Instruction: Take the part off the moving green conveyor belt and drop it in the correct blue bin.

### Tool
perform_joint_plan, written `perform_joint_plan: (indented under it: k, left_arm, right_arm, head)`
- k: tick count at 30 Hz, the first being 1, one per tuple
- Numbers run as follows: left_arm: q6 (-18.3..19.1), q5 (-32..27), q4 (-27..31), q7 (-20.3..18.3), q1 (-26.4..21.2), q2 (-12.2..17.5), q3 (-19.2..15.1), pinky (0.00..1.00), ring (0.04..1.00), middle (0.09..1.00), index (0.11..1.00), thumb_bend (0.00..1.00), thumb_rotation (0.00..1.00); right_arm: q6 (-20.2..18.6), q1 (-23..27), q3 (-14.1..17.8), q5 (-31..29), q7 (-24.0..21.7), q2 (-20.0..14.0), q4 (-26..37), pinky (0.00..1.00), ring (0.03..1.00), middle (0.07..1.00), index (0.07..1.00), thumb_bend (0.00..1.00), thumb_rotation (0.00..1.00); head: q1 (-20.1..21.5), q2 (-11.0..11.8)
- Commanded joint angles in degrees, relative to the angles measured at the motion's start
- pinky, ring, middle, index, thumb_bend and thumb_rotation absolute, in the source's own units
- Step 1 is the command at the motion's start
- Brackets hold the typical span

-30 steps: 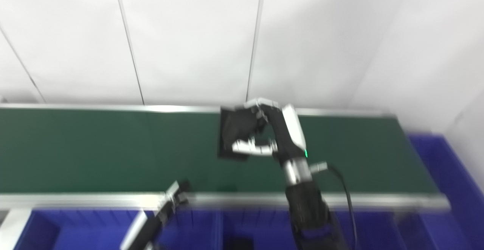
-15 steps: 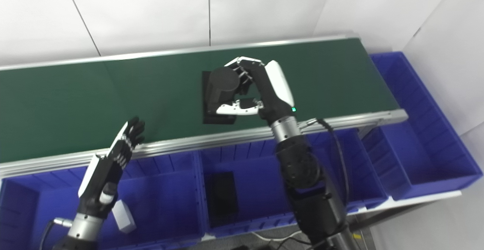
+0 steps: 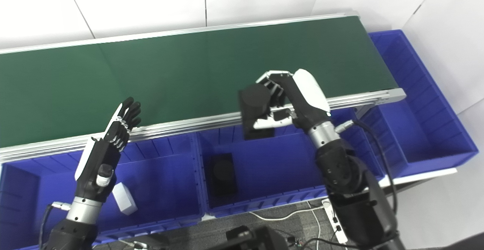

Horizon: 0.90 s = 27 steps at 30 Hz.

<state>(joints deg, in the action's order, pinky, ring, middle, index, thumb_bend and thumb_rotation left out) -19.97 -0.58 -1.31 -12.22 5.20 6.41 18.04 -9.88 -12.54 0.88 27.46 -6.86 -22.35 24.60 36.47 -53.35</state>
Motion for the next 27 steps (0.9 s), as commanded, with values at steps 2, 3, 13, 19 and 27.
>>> perform_joint_plan:
  k: [2, 3, 13, 19, 27]
  left_arm:
    - [-1.2, 0.4, 1.6, -0.8, -0.6, -0.5, -0.1, 0.94, 0.965, 0.961, 0.974, 1.0, 1.0]
    - [-1.3, 0.3, 1.5, -0.9, -0.6, -0.4, -0.1, 0.94, 0.968, 0.963, 0.975, 1.0, 1.0]
    - [-1.5, 0.9, 1.7, -1.4, -0.3, -0.5, -0.5, 0.93, 0.972, 0.97, 0.976, 1.0, 1.0]
    - [-1.6, 1.1, 1.8, -1.4, -0.2, -0.7, -0.4, 0.93, 0.969, 0.965, 0.971, 1.0, 1.0]
    - [-0.5, 1.8, 3.6, -1.2, 0.4, -1.2, -0.4, 0.92, 0.962, 0.959, 0.963, 1.0, 1.0]
  right_arm:
    - [4.0, 0.4, -1.0, 1.0, -0.8, -2.4, 0.0, 0.27, 0.324, 0.43, 0.512, 0.53, 0.0]
    - [4.2, 0.2, -1.9, 1.7, -1.3, -3.0, -0.6, 0.27, 0.326, 0.434, 0.511, 0.53, 0.0]
    - [7.6, -0.1, -8.5, 6.9, -2.7, -5.7, -7.4, 0.27, 0.314, 0.418, 0.504, 0.53, 0.0]
    - [9.6, 1.2, -11.8, 9.9, -2.8, -6.6, -11.5, 0.21, 0.253, 0.419, 0.49, 0.53, 0.0]
    - [9.6, 3.8, -16.7, 14.7, -4.7, -7.9, -15.4, 0.32, 0.372, 0.438, 0.499, 0.53, 0.0]
  head:
    - [-0.3, 0.0]
    - [-0.5, 0.0]
    - [-0.8, 0.2]
    - [-1.3, 0.2]
    - [-2.2, 0.2]
